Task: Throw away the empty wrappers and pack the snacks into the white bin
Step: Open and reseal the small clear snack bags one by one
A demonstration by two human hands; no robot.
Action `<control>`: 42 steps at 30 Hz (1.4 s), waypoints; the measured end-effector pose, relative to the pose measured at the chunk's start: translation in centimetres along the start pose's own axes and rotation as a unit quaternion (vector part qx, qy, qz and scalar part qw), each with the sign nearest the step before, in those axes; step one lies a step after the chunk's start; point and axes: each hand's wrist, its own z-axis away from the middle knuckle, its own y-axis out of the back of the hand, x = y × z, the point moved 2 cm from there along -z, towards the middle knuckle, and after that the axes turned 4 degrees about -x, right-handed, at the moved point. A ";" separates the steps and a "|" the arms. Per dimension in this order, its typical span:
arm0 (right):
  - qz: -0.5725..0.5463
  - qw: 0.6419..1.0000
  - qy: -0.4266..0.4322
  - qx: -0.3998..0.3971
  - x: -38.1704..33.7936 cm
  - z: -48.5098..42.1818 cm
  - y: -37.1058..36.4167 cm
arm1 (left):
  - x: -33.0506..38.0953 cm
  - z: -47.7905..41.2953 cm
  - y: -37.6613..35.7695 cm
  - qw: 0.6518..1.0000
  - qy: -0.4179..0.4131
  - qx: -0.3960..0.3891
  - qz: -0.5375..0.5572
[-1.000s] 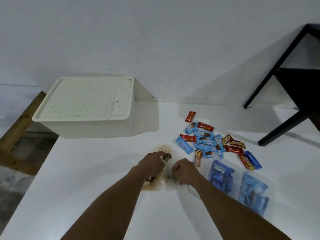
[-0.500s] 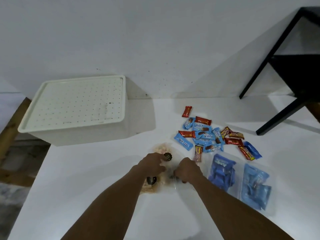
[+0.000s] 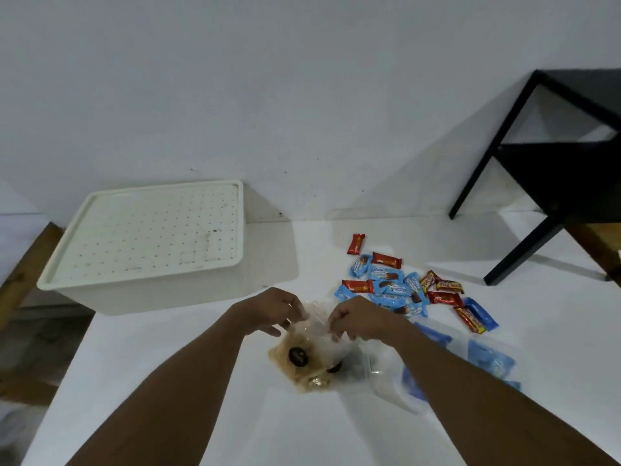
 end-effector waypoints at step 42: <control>-0.263 0.903 0.248 0.232 -11.1 5.2 10.3 | 12.7 6.3 5.0 0.911 -0.263 0.150 0.279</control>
